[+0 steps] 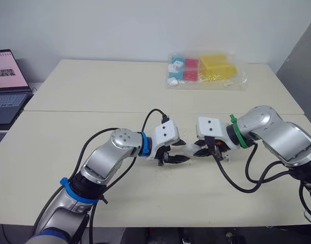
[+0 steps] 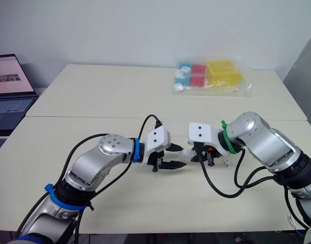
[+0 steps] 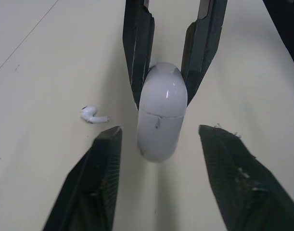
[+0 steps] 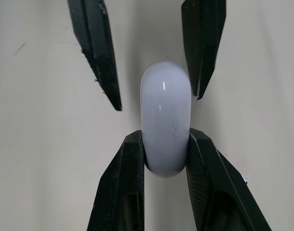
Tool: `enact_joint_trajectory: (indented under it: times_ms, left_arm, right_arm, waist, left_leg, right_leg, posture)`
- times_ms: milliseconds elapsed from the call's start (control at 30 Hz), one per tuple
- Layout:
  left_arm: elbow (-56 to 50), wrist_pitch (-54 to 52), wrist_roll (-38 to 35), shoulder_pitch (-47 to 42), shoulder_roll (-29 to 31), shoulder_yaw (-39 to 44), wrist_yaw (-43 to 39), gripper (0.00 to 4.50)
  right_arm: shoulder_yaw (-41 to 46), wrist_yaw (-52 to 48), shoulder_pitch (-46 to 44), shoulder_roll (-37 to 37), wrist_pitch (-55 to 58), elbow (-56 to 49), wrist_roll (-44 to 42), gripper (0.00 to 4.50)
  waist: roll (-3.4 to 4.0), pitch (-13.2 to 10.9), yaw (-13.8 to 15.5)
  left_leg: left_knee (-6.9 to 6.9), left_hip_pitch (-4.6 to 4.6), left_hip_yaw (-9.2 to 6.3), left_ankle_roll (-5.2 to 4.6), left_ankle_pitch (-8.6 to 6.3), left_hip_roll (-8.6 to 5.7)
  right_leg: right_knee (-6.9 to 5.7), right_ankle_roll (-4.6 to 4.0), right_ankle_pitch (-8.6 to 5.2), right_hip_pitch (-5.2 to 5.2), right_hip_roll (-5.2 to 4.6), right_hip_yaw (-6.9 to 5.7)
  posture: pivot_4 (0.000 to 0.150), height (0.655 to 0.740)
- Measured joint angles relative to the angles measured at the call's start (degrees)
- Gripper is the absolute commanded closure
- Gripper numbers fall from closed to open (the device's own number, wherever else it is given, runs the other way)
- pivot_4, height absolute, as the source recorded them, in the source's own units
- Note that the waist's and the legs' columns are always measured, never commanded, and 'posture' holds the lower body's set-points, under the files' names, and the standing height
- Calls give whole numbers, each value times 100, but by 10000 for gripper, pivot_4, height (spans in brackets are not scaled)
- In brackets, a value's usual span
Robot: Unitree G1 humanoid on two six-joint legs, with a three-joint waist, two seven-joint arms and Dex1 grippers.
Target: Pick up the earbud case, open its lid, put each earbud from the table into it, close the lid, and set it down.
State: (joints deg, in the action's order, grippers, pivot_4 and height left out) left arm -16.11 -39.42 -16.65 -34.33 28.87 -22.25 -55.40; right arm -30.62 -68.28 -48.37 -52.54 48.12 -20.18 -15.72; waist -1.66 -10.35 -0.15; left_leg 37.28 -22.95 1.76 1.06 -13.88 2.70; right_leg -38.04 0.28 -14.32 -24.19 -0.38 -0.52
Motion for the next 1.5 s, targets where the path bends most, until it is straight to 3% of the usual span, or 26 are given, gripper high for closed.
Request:
enact_joint_trajectory:
  times_ms: [100,500,833,867,967,1100,1233,1333,1500]
  left_arm:
    - [1,-5,3,9,6,0,-24,37527]
    - [-4,84,21,117,-12,-1,-34,37524]
    - [89,525,124,554,-75,6,93,37525]
    - [111,570,124,602,-77,11,93,37525]
    - [211,757,61,712,-192,87,99,37525]
    - [599,1527,-757,1392,-1055,1159,173,37525]
    - [728,2213,-768,1689,-834,1251,-293,37525]
    - [845,3026,-423,1841,-789,1234,-399,37525]
    - [908,3438,-319,1775,-832,1199,-413,37525]
  right_arm:
    - [5,-54,13,-4,-1,-26,16,37385]
    - [12,-192,62,35,-7,-49,106,37385]
    - [367,-431,273,-358,-190,-185,99,1059]
    - [456,-443,273,-416,-187,-177,97,0]
    - [772,-561,395,-660,-256,-160,37,0]
    - [1901,-566,1064,-779,-1055,-87,-227,0]
    - [2712,-395,1592,-300,-1756,-251,-618,0]
    - [2813,-130,2034,-9,-1812,-780,-822,0]
    - [2512,334,1880,344,-1914,-824,-530,0]
  waist:
    - [0,0,0]
    - [0,0,0]
    - [0,0,1]
    - [0,0,2]
    - [0,0,3]
    - [-1,0,11]
    - [-2,0,-7]
    - [-1,0,8]
    - [-1,0,-2]
  left_leg:
    - [0,0,-1,0,0,0]
    - [12,-1,-3,0,0,0]
    - [45,-3,-5,-1,-1,1]
    - [47,-3,-6,-1,-1,1]
    - [58,-3,-4,-1,-1,0]
    - [65,-1,2,-1,-1,-2]
    - [65,13,4,0,0,1]
    - [69,14,5,1,0,2]
    - [77,22,6,1,1,-1]
  right_leg:
    - [-1,0,0,0,0,-1]
    - [-7,0,0,2,0,-2]
    - [-19,0,0,8,-1,-4]
    - [-21,0,0,8,-1,-4]
    - [-33,0,0,9,-4,-3]
    - [-46,1,0,7,-11,2]
    - [-72,-8,-4,10,-1,-6]
    - [-85,-14,-5,9,-1,-8]
    - [-85,-10,4,11,-4,-1]
  posture:
    - [1500,7354]
    - [1500,7354]
    - [1500,7354]
    - [1500,7354]
    - [1500,7354]
    - [1500,7354]
    - [1500,7354]
    - [1500,7354]
    - [1500,7354]
